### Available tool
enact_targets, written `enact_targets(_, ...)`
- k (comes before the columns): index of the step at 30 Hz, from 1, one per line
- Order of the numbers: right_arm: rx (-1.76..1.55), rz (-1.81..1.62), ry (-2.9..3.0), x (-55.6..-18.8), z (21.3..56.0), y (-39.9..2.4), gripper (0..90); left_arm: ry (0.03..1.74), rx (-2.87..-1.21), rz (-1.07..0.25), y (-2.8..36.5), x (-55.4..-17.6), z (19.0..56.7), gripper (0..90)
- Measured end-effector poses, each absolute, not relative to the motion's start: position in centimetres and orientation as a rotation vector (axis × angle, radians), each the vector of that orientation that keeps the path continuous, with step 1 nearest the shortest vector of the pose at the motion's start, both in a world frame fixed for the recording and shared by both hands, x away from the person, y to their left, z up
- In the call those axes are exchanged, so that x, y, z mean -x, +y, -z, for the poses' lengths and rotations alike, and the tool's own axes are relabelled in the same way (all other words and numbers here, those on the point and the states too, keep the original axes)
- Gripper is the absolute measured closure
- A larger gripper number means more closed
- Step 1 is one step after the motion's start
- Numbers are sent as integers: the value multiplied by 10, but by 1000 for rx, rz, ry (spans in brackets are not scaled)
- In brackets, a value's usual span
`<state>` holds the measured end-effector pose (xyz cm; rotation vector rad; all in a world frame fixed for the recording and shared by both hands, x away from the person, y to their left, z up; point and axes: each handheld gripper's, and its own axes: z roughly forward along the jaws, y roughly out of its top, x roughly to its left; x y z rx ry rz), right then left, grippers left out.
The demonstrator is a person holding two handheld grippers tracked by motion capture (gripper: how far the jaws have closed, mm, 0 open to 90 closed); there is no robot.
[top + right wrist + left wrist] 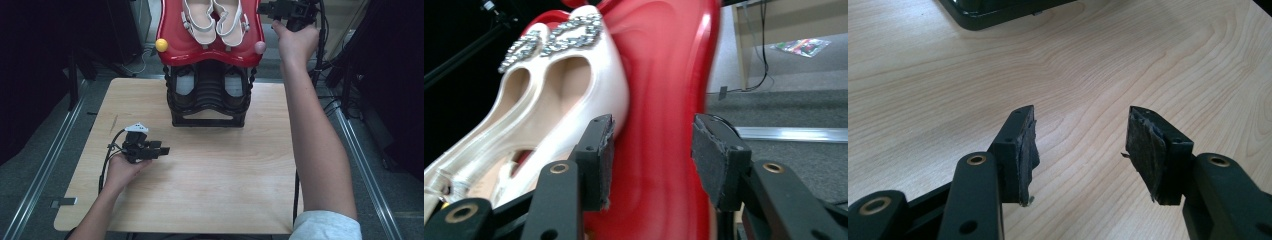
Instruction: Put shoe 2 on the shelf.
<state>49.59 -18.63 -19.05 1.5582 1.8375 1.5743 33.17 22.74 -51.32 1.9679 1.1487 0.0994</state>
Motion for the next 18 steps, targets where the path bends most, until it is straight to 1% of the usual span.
enact_targets(11,-1601,-1564,1858,-493,214,-212,482,1138,-1994,-89,223,-335,515,443)
enact_targets(18,-1573,-1535,1867,-486,230,-228,481,1130,-1988,-96,223,-336,513,435)
